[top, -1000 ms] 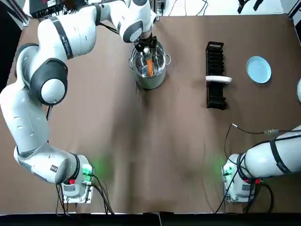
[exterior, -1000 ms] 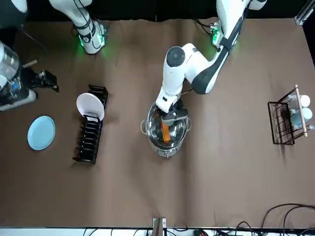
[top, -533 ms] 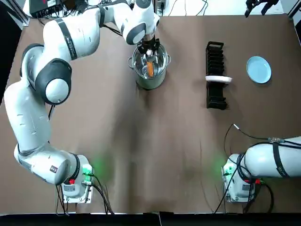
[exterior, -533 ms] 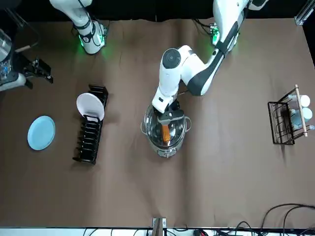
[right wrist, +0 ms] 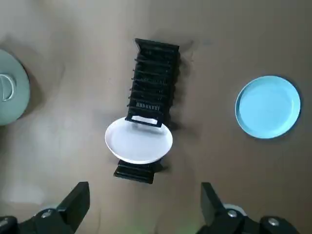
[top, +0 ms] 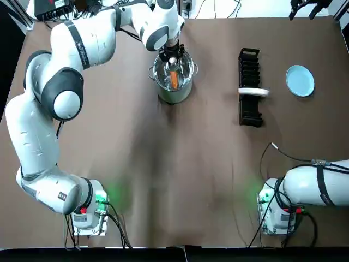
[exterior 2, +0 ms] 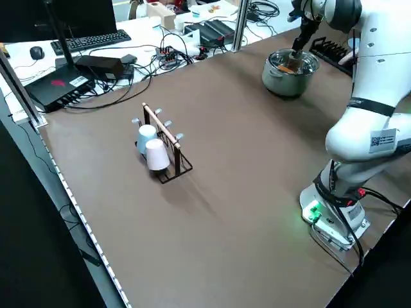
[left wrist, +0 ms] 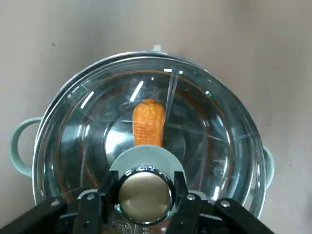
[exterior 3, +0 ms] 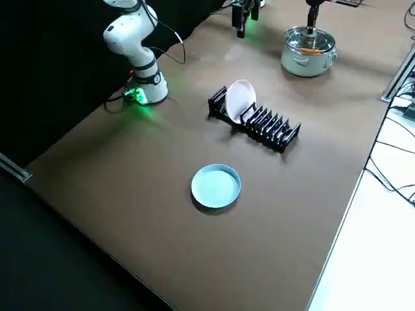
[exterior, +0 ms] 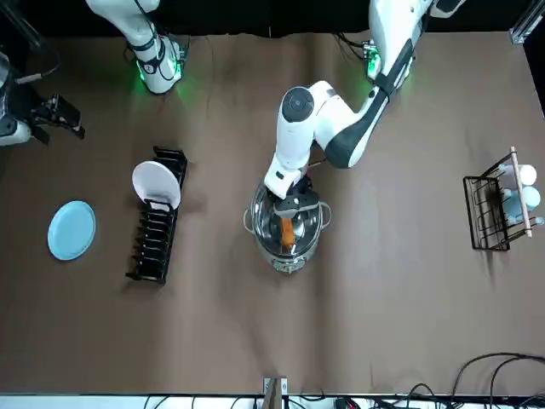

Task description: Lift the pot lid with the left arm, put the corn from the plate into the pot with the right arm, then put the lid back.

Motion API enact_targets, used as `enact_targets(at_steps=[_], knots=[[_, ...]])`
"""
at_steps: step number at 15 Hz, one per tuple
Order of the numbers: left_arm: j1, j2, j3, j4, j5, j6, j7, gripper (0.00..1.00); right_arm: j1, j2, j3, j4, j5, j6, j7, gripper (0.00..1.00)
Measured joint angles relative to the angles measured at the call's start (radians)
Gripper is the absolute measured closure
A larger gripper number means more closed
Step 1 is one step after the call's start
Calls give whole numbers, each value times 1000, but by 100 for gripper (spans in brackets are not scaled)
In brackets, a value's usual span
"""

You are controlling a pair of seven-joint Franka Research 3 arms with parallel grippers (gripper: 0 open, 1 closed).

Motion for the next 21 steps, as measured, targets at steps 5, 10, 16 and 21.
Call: enact_targets(at_steps=[5,10,16,21], knots=[[-40,0,53,6,0,0,0,50,-21,-28,5,-28,0,-15,11,0],[-73,1,86,9,0,-1,-5,50,-22,-37,7,-33,-21,-57,13,0],[-73,3,87,9,0,-3,-5,48,-25,-50,6,-21,-33,-57,18,0],[-72,6,91,11,0,-2,-7,5,-25,-50,6,-21,-32,-45,30,0]])
